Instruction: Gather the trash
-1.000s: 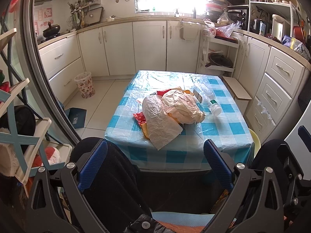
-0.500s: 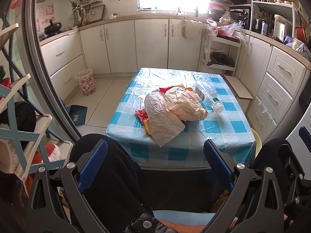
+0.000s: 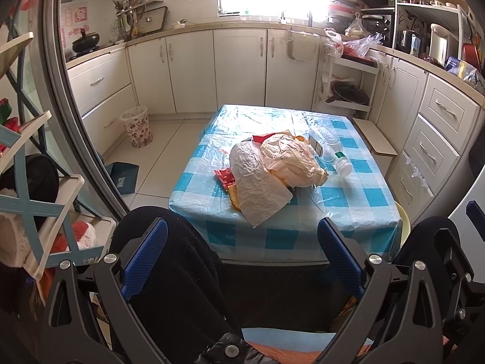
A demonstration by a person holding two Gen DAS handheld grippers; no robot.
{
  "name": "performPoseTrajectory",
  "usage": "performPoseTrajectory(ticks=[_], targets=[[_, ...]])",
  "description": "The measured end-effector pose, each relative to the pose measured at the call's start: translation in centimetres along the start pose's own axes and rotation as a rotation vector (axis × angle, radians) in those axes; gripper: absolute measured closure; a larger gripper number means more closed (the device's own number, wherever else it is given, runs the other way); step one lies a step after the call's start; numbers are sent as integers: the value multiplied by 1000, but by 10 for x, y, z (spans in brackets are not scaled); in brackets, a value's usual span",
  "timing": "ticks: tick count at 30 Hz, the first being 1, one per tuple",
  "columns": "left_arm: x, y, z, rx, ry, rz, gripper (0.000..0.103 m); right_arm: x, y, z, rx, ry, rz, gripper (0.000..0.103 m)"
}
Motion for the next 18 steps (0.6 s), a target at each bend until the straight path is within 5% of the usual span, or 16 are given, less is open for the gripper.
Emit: performPoseTrajectory(ticks=[18], targets=[[-7,2,8,-24,-3,-24,8,-3,4,7,-32,-10,-12,7]])
Point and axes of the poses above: each gripper's, at about its wrist camera, not at the fingertips, and z roughly the way its jaws point, x to its right, y to its underside, the point moved 8 cm from there along z, roughly the way its jaws point, and after that the axes turned 15 degrees about -z, right-handed, at the moved point
